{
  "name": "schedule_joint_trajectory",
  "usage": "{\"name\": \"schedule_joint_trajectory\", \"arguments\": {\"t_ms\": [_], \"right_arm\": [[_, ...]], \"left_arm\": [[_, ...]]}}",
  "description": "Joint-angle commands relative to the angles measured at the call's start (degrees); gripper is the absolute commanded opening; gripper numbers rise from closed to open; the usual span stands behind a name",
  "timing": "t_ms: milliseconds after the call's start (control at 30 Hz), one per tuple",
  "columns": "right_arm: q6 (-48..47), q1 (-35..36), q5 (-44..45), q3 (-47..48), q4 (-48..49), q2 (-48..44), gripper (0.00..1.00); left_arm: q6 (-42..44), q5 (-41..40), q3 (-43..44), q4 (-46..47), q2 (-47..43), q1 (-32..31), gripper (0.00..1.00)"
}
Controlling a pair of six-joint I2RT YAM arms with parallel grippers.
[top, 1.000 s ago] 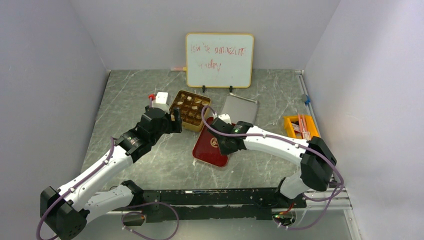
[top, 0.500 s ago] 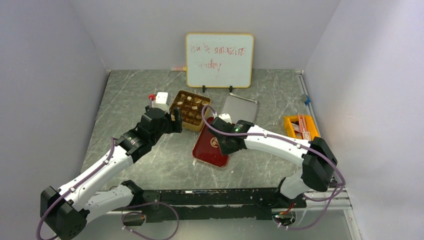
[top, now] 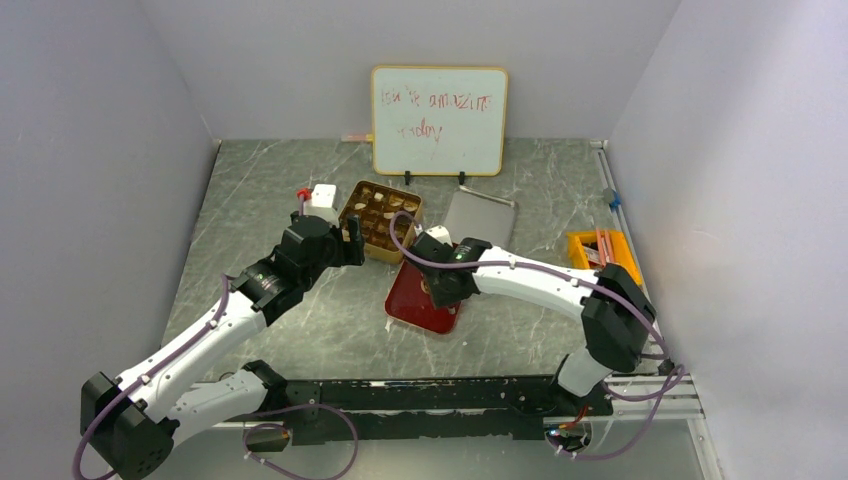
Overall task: Pack the chocolate
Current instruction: Pick up the fake chocolate from the plate, then place the fake chocolate in the packing box.
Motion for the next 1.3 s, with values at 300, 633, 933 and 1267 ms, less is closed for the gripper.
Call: {"name": "schedule_joint_trajectory", "arguments": {"t_ms": [300,633,933,1267], "right_arm": [[-1.6,-0.6,0.5,3.5,2.5,3.1,0.24],[-2.9,-0.6,2.0,8.7,-0.1,2.1,0.03],[-5.6,-0.8,2.3,19.7,-2.2,5.6,0.01],[-10.8,-3.7,0.1,34.3,-0.6,17.2,0.0]], "left_arm": [[0.7,-1.2,-0.1,1.6,0.7,-0.1,0.84],[1.3,-2.9,0.7,1.5,-0.1,-0.2,0.84],[2.1,-5.8,3.3,-0.2,-1.8,-0.2,0.84],[3.0,-6.9,4.3,-1.7,-3.1,-0.2,0.84]]}}
